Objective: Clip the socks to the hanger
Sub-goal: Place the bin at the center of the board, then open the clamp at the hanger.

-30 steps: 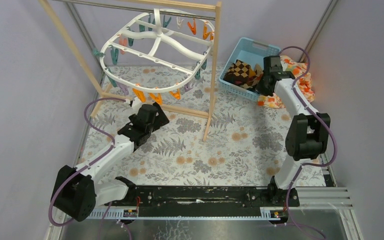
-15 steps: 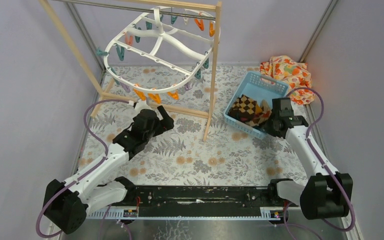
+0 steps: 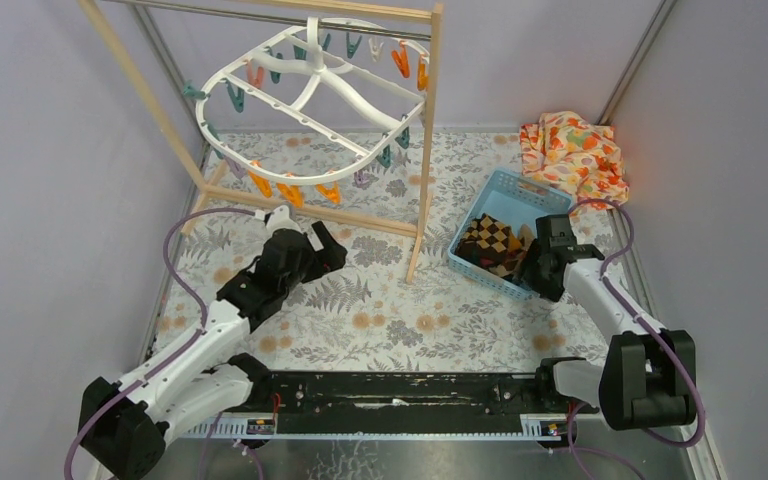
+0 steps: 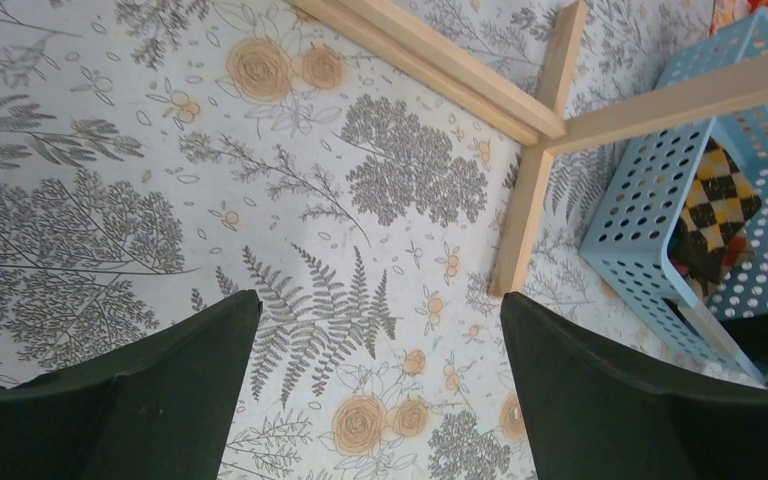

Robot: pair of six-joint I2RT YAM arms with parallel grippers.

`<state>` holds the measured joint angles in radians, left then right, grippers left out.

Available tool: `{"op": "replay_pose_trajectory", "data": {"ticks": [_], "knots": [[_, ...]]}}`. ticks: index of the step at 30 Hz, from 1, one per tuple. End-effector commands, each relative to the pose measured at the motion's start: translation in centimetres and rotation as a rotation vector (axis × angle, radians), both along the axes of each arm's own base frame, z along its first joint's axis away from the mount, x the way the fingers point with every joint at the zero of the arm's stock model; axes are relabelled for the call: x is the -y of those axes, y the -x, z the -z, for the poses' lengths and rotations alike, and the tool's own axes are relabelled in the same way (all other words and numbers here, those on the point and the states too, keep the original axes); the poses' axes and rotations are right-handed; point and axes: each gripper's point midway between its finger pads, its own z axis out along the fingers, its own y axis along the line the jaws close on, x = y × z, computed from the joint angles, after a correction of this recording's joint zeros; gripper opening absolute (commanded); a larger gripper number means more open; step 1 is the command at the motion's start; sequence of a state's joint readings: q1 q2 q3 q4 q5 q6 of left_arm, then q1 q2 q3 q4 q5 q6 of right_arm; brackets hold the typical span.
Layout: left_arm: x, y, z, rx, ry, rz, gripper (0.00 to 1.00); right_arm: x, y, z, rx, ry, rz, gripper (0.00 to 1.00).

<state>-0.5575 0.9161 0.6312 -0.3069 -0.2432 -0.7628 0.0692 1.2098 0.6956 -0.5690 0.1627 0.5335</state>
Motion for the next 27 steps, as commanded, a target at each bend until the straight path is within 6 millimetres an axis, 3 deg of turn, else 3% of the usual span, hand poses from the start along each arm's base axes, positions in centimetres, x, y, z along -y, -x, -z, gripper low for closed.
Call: {"op": "replay_pose_trajectory", "data": {"ticks": [1, 4, 7, 12, 14, 21, 27], "knots": [[1.5, 0.5, -0.9, 0.060, 0.060, 0.083, 0.99, -0.1, -1.0, -1.5, 0.096, -0.017, 0.017, 0.70], [2.0, 0.8, -1.6, 0.093, 0.084, 0.119, 0.99, 0.6, -1.2, -4.7, 0.205, 0.010, 0.043, 0.75], [2.2, 0.8, -3.0, 0.137, 0.092, 0.145, 0.99, 0.8, -1.5, -9.7, 0.389, 0.007, 0.039, 0.79], [1.9, 0.9, -6.6, 0.279, 0.077, 0.169, 0.98, -1.6, -1.8, -16.3, 0.651, -0.100, -0.076, 0.85], [1.8, 1.0, -8.7, 0.356, 0.095, 0.175, 0.98, -2.7, -1.9, -17.5, 0.698, -0.148, -0.116, 0.85], [2.9, 3.1, -15.7, 0.581, 0.198, 0.294, 0.98, -5.2, -2.1, -18.6, 0.720, -0.236, -0.255, 0.82], [4.1, 5.7, -18.5, 0.676, 0.194, 0.464, 0.99, -9.3, -1.3, -23.8, 0.903, -0.379, -0.494, 0.68]]}}
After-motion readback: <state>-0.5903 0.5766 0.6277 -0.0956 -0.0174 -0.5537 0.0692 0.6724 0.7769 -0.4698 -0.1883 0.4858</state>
